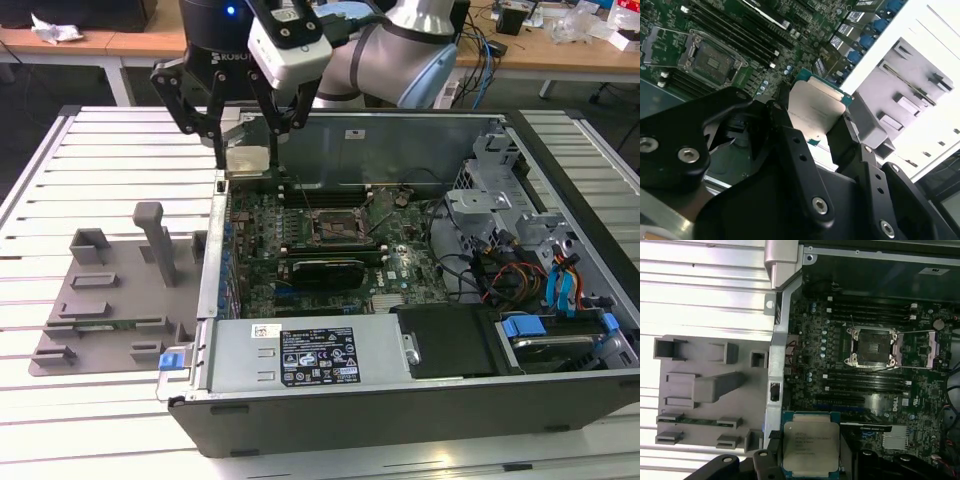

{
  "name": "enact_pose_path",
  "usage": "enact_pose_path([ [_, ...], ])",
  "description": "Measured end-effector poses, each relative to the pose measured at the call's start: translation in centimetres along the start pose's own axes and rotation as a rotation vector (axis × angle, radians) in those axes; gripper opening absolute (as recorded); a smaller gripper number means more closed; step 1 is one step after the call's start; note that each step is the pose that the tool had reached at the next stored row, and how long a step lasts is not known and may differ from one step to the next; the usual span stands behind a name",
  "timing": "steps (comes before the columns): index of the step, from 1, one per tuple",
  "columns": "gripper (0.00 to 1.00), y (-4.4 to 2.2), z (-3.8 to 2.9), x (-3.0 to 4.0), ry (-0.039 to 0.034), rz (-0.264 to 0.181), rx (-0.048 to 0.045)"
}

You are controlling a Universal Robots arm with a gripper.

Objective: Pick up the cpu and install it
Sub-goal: 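Pick up the cpu and move it towards the insertion slot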

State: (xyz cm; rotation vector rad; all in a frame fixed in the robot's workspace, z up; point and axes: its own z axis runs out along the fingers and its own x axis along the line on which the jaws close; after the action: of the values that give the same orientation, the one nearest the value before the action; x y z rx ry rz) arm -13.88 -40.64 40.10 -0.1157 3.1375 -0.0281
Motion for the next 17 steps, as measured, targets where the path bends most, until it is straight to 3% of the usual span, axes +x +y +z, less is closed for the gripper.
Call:
enact_pose_path([
  [9, 0.55, -0.16, 0.0, -2.2, 0.0, 0.0, 0.0001],
  [17, 0.55, -0.27, 0.0, -3.58, 0.0001, 0.0, 0.0001],
])
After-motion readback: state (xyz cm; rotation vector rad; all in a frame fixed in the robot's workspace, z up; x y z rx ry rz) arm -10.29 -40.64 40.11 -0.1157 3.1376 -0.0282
